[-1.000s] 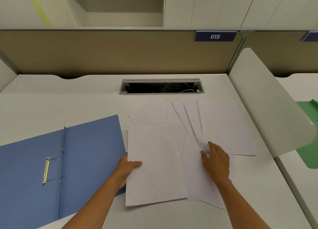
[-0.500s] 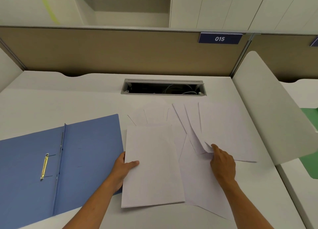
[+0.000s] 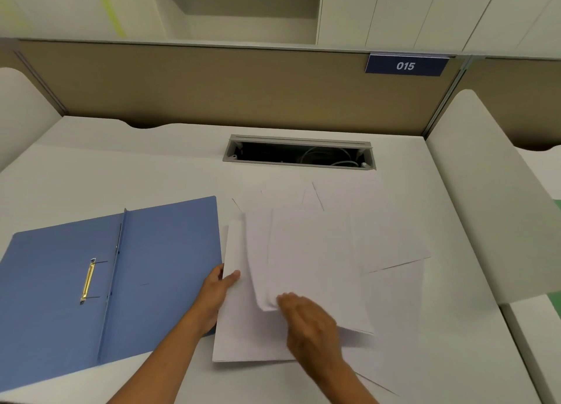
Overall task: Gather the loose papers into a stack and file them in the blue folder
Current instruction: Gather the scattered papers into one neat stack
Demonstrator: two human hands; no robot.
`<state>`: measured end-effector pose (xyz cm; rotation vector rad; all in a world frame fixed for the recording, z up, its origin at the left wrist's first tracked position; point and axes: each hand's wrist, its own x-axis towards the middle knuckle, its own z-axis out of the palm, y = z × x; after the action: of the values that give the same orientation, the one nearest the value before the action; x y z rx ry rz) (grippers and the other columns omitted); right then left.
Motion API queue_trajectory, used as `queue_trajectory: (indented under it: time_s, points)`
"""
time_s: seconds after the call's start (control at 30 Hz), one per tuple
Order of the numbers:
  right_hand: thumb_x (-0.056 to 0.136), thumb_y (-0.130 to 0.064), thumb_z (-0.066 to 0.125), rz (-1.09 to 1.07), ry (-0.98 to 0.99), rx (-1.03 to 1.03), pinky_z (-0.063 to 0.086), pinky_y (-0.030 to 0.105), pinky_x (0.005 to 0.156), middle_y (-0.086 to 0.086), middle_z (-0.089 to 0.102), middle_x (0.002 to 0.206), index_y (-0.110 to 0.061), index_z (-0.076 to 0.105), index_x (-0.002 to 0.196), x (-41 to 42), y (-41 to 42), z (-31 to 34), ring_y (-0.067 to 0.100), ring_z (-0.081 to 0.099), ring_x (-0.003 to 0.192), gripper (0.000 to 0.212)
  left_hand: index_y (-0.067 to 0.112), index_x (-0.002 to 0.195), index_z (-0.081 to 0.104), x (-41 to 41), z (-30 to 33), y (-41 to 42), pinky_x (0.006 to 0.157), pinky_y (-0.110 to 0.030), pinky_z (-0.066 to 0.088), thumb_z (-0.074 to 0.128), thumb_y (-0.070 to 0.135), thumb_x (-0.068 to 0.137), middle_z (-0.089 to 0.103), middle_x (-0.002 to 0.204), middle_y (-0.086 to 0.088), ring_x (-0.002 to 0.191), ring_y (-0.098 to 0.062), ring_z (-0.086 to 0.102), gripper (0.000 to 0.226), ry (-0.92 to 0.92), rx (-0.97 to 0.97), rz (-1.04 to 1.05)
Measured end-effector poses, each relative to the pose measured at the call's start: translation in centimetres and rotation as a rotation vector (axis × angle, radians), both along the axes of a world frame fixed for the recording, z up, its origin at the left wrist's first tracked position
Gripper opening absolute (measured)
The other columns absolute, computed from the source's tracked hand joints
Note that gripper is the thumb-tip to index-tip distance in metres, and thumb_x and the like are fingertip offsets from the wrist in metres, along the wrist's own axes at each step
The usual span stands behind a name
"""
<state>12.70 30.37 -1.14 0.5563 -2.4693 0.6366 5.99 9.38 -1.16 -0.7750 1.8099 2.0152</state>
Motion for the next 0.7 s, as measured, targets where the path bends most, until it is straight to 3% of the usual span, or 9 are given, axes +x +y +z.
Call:
queue_trajectory:
  time_s: [0.07, 0.13, 0.27, 0.37, 0.43, 0.53, 0.6, 0.7]
  points:
    - [0.07, -0.001, 0.064, 0.112, -0.099, 0.053, 0.054, 0.025, 0.085, 0.0, 0.076, 0.099, -0.015, 0.076, 0.101, 1.2, -1.4, -1.0, 0.014, 0.072, 0.09, 0.036, 0.027, 0.134, 0.051, -0.1, -0.5, -0.4, 0.104, -0.047, 0.043, 0.062, 0.063, 0.079, 0.059, 0.132, 0.002, 0.119, -0.021, 0.056, 0.067, -0.021, 0.024, 0.055]
    - [0.061, -0.017, 0.077, 0.236, -0.251, 0.104, 0.048, 0.022, 0.092, -0.007, 0.076, 0.102, -0.023, 0.075, 0.104, 2.0, -2.4, -1.3, 0.008, 0.071, 0.093, 0.043, 0.032, 0.137, 0.047, 0.0, -0.5, -0.6, 0.109, -0.047, 0.038, 0.061, 0.072, 0.072, 0.057, 0.133, 0.007, 0.123, -0.018, 0.053, 0.078, 0.0, 0.041, 0.063]
    - [0.06, -0.033, 0.085, 0.436, -0.365, 0.194, 0.048, 0.019, 0.092, -0.015, 0.073, 0.108, -0.031, 0.071, 0.11, 2.3, -2.8, -1.0, 0.0, 0.068, 0.098, 0.052, 0.026, 0.132, 0.048, 0.3, 0.0, 0.2, 0.102, -0.04, 0.044, 0.078, 0.04, 0.071, 0.06, 0.127, 0.005, 0.116, -0.017, 0.056, 0.069, 0.097, -0.071, -0.083]
    - [0.077, -0.039, 0.075, 0.502, -0.336, 0.313, 0.045, 0.024, 0.1, -0.016, 0.068, 0.119, -0.033, 0.063, 0.119, 1.9, -2.5, -1.6, 0.001, 0.063, 0.11, 0.045, 0.027, 0.131, 0.042, 0.3, -0.5, 0.1, 0.095, -0.036, 0.046, 0.085, 0.022, 0.067, 0.056, 0.124, 0.005, 0.115, -0.018, 0.054, 0.077, 0.129, -0.183, -0.114]
    - [0.086, -0.048, 0.061, 0.453, -0.336, 0.317, 0.04, 0.025, 0.105, -0.014, 0.067, 0.123, -0.032, 0.061, 0.122, 1.6, -1.9, -2.1, 0.003, 0.06, 0.115, 0.039, 0.025, 0.134, 0.039, 0.3, -0.7, 0.1, 0.094, -0.034, 0.045, 0.085, 0.014, 0.067, 0.054, 0.125, 0.005, 0.116, -0.018, 0.052, 0.082, 0.152, -0.222, -0.13]
    - [0.094, -0.053, 0.045, 0.226, -0.384, 0.062, 0.032, 0.025, 0.11, -0.006, 0.062, 0.13, -0.027, 0.061, 0.124, 1.2, -0.6, -2.3, 0.011, 0.055, 0.121, 0.043, 0.025, 0.135, 0.039, 0.4, -0.6, -0.1, 0.096, -0.035, 0.046, 0.083, 0.008, 0.069, 0.056, 0.123, 0.007, 0.116, -0.016, 0.054, 0.081, 0.191, -0.209, -0.145]
    - [0.093, -0.051, 0.046, -0.017, -0.443, -0.138, 0.032, 0.025, 0.107, -0.002, 0.057, 0.135, -0.024, 0.056, 0.129, 0.4, 0.7, -2.2, 0.013, 0.048, 0.126, 0.046, 0.029, 0.131, 0.039, 0.4, 0.4, -0.2, 0.098, -0.037, 0.047, 0.081, 0.008, 0.071, 0.056, 0.12, 0.013, 0.111, -0.008, 0.055, 0.077, 0.227, -0.212, -0.168]
    - [0.087, -0.044, 0.061, -0.331, -0.614, -0.46, 0.032, 0.029, 0.11, 0.003, 0.046, 0.143, -0.018, 0.044, 0.139, -1.2, 2.8, -1.4, 0.018, 0.04, 0.131, 0.061, 0.029, 0.134, 0.036, 0.3, 2.5, -0.5, 0.097, -0.033, 0.046, 0.081, 0.014, 0.072, 0.053, 0.123, 0.015, 0.11, -0.003, 0.054, 0.078, 0.324, -0.267, -0.216]
